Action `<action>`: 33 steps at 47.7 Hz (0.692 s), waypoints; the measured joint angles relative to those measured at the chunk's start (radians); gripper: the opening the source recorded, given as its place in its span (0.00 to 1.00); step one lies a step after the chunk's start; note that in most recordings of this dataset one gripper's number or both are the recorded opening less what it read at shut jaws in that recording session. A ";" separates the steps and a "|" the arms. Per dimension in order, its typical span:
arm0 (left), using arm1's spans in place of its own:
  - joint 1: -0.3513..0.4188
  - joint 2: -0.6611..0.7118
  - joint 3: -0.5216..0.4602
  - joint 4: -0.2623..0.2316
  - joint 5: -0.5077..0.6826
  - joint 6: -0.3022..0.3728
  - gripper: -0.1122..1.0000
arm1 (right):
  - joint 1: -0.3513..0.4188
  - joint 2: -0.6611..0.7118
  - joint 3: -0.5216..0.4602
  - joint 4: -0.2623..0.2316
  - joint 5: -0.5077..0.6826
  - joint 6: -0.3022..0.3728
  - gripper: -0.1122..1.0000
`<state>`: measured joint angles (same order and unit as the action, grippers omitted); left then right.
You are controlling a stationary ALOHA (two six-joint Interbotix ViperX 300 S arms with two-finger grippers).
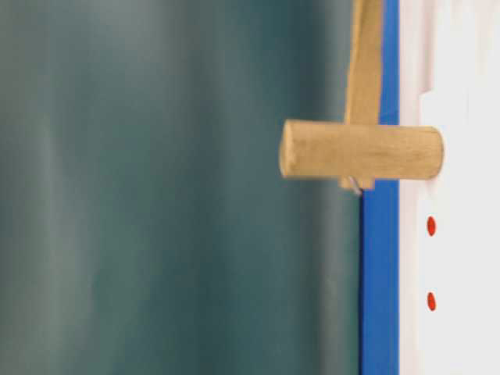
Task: Hit the mark with a hammer.
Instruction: 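Strike the red dots on the strip with the mallet head, right gripper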
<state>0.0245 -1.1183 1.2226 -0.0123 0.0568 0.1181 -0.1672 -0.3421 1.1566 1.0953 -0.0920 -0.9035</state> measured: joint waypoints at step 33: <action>0.000 0.000 0.000 0.000 0.000 0.000 0.87 | 0.000 -0.357 -0.032 -0.014 0.048 -0.029 0.12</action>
<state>0.0245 -1.1183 1.2226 -0.0123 0.0568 0.1181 -0.1672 -0.6995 1.1244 1.0815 -0.0445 -0.9327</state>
